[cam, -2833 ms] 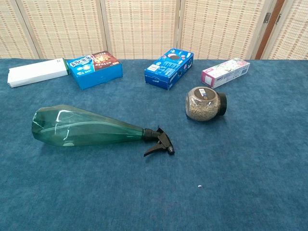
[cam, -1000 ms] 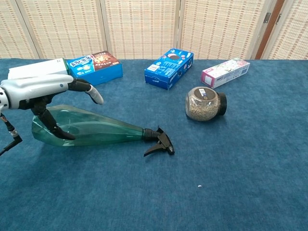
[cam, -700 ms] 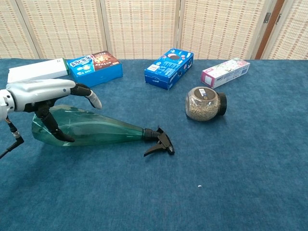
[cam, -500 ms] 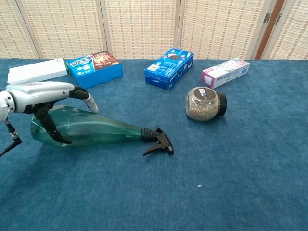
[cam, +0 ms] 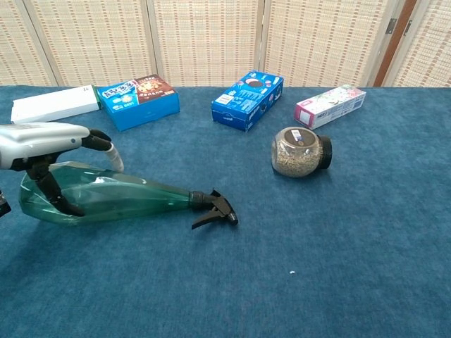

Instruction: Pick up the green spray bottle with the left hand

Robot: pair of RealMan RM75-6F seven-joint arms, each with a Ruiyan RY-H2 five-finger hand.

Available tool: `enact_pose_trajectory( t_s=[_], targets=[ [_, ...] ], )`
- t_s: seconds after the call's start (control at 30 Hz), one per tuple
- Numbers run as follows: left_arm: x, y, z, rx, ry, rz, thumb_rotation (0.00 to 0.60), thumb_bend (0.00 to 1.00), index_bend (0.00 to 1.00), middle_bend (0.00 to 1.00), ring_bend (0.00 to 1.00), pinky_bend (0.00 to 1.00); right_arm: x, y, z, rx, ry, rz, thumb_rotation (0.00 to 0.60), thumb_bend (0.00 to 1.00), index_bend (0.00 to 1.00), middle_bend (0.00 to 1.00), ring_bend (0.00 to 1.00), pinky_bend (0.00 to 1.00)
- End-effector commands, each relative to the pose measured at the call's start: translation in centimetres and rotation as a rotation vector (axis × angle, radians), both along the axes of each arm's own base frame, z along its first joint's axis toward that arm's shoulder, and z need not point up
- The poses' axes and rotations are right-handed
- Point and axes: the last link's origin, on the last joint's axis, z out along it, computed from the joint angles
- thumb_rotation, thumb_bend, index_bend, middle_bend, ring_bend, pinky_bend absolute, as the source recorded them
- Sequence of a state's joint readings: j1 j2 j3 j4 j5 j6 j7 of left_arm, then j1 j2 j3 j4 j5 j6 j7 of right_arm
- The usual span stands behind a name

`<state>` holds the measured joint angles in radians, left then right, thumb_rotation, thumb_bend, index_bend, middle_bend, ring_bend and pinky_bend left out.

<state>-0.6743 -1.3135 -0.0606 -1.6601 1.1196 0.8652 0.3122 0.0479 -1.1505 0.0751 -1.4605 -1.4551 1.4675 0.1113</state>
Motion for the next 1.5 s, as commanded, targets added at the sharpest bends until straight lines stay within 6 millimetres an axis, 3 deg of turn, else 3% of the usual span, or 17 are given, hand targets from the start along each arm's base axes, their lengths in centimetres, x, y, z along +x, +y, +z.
enact_pose_trajectory(
  t_s=[0.03,0.23,0.77,0.9,1.03,1.2,1.5],
  targets=[
    [-0.9,-0.1,0.4,0.012,0.017,0.014,0.600,0.00,0.31,0.25,0.04,0.00,0.0,0.0,0.0,0.001,-0.001,0.000,0.600,0.00,0.00,0.00,0.00,0.35],
    [-2.9,-0.1,1.2,0.039,0.065,0.033,0.600,0.00,0.31,0.25,0.04,0.00,0.1,-0.2,-0.2,0.005,-0.001,0.004,0.600,0.00,0.00,0.00,0.00,0.35],
    [-8.1,-0.2,5.9,0.219,0.271,0.033,0.600,0.00,0.31,0.25,0.04,0.00,0.6,-0.5,-0.5,0.014,0.003,0.015,0.600,0.00,0.00,0.00,0.00,0.35],
    [-8.0,-0.3,6.1,0.222,0.261,0.041,0.600,0.00,0.30,0.24,0.04,0.00,0.6,-0.6,-0.6,0.015,0.004,0.014,0.600,0.00,0.00,0.00,0.00,0.35],
    [-7.3,-0.3,6.2,0.207,0.223,0.064,0.600,0.00,0.20,0.16,0.02,0.00,0.6,-0.6,-0.6,0.017,0.004,0.011,0.600,0.00,0.00,0.00,0.00,0.35],
    [-6.6,-0.1,6.2,0.188,0.219,0.067,0.600,0.00,0.13,0.13,0.02,0.00,0.4,-0.4,-0.5,0.014,0.001,0.007,0.600,0.00,0.00,0.00,0.00,0.35],
    [-4.8,0.6,5.2,0.166,0.128,0.086,0.600,0.00,0.13,0.13,0.02,0.00,0.3,-0.3,-0.4,0.008,-0.001,0.006,0.600,0.00,0.00,0.00,0.00,0.35]
  ],
)
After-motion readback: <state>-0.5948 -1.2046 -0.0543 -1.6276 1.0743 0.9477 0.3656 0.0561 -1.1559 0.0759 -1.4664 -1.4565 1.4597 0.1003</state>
